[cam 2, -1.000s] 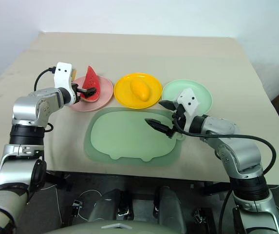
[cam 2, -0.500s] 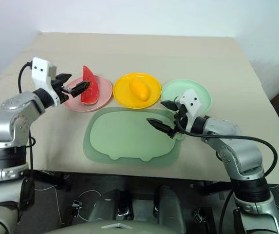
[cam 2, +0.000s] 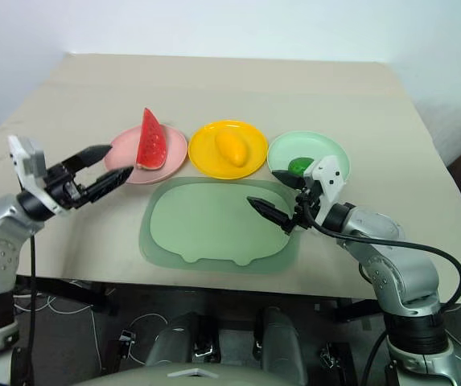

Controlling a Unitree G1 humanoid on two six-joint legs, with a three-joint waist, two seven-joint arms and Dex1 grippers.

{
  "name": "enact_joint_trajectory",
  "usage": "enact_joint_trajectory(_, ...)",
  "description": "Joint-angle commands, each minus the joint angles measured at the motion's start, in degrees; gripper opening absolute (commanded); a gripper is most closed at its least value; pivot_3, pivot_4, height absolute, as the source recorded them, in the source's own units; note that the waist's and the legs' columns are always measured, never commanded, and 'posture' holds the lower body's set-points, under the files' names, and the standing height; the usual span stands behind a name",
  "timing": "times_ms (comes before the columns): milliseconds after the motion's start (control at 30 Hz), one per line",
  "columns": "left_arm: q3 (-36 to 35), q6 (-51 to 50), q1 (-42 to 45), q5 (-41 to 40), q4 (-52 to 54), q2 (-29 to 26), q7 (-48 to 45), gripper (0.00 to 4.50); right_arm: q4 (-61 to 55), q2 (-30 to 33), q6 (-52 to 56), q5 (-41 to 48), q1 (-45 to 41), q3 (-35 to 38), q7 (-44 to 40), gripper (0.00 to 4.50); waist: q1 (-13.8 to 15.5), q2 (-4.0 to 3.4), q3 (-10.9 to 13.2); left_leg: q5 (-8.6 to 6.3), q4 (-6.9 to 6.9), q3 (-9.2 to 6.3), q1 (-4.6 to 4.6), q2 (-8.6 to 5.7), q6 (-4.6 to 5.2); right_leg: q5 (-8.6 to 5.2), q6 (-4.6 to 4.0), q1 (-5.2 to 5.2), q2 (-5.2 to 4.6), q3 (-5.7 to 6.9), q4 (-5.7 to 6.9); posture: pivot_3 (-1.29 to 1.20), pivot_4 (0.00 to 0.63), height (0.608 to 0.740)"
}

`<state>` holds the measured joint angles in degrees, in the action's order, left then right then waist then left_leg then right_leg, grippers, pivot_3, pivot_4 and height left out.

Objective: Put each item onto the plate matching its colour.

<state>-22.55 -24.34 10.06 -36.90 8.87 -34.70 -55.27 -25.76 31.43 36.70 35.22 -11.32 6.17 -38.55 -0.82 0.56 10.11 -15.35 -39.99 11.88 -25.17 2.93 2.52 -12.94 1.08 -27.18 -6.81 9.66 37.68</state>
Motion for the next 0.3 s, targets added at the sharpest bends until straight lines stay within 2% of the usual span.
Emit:
enact_joint_trajectory(33, 1.06, 6.7, -1.72, 2.35, -0.89, -0.48, -3.21, 4.46, -2.36, 0.11, -1.31, 1.1, 0.17, 1.24, -0.2, 4.5, 0.08, 0.0, 0.0, 0.0, 0.0, -0.01, 0.0, 0.0, 0.0, -0.03, -0.04, -0.01, 0.0, 0.0, 0.0, 0.0, 0.15, 0.696)
enact_joint_trajectory(300, 4.98, 12.52, -1.23, 5.25, -4.72, -1.04, -6.03, 4.46, -1.6, 0.94, -1.49, 1.04, 0.11, 1.31, -0.98, 4.5, 0.15, 0.0, 0.0, -0.08, 0.01, -0.05, -0.15, -0.01, 0.12, 0.04, -0.21, -0.03, -0.01, 0.02, -0.29, 0.0, 0.15, 0.696)
